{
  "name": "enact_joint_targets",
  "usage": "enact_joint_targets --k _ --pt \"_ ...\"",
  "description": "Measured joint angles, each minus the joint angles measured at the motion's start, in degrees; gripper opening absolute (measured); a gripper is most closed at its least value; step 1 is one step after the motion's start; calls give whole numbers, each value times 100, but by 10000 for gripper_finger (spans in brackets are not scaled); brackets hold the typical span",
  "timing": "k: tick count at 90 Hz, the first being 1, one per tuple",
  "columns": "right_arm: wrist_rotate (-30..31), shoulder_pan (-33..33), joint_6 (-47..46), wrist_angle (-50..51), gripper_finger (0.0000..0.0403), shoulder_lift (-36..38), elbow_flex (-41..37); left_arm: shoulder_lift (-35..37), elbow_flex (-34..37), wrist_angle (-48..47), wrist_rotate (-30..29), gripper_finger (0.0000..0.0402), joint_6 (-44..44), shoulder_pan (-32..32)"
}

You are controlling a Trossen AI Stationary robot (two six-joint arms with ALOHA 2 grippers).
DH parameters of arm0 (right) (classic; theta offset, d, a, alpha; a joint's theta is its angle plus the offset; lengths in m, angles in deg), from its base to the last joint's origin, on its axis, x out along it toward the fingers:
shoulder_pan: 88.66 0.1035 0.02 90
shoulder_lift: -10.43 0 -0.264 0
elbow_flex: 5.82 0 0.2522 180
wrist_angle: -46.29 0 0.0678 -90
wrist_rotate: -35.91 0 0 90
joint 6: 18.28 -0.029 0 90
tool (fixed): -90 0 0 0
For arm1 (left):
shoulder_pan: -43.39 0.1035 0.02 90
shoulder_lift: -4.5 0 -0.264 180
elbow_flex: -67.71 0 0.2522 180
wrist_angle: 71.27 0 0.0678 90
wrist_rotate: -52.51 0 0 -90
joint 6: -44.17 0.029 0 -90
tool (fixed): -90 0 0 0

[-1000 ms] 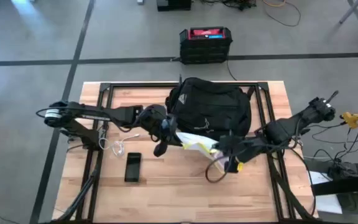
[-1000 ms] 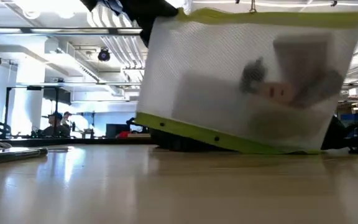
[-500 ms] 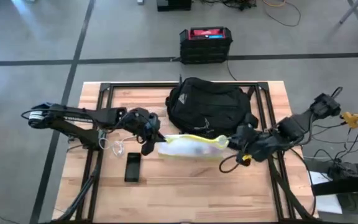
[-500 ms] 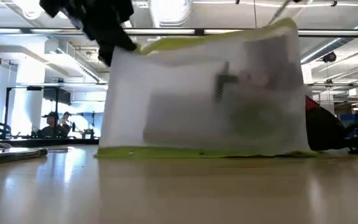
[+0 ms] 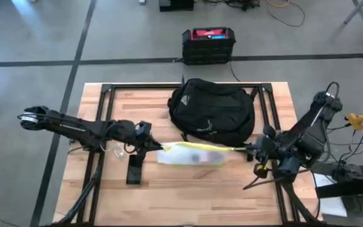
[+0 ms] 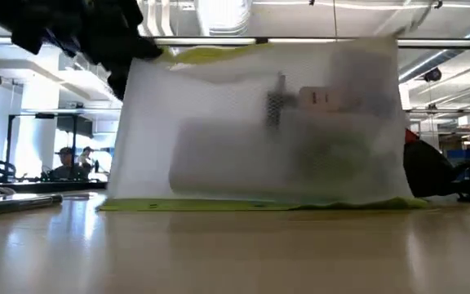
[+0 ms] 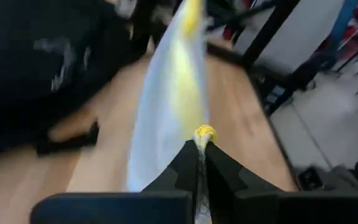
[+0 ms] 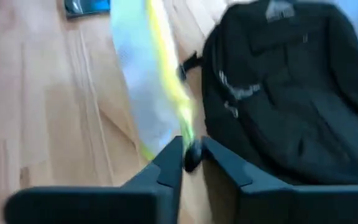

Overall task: Unpack backpack
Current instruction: Close the yellow green zip bag, then put the yellow green zip bag into the black backpack

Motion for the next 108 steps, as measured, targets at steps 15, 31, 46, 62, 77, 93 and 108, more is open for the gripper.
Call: enact_joint_targets --k 15,31,46,62,77,93,108 --pt "-107 -507 1691 -1395 160 -159 0 -122 -446 40 -275 0 359 -373" --pt "-902 -1218 4042 -3236 247 -460 0 -663 -1044 39 -871 0 1031 -924" --pt "-2210 -1945 5581 -4439 268 -843 0 -1049 -1835 -480 -988 0 1685 -964" --pt "-2466 -2622 6074 -4705 252 -1184 32 -1068 -3735 -2913 -986 0 2518 -398" --pt "-2447 -3008 6213 -4751 237 -1238 95 -1396 -5885 -4547 -159 0 2722 328" --pt "-2328 -3253 6041 -4800 230 -1315 91 -1986 -6357 -4985 219 0 2844 115" --pt "-2337 -3254 5558 -5292 233 -1594 58 -2327 -6352 -4944 111 0 2860 131"
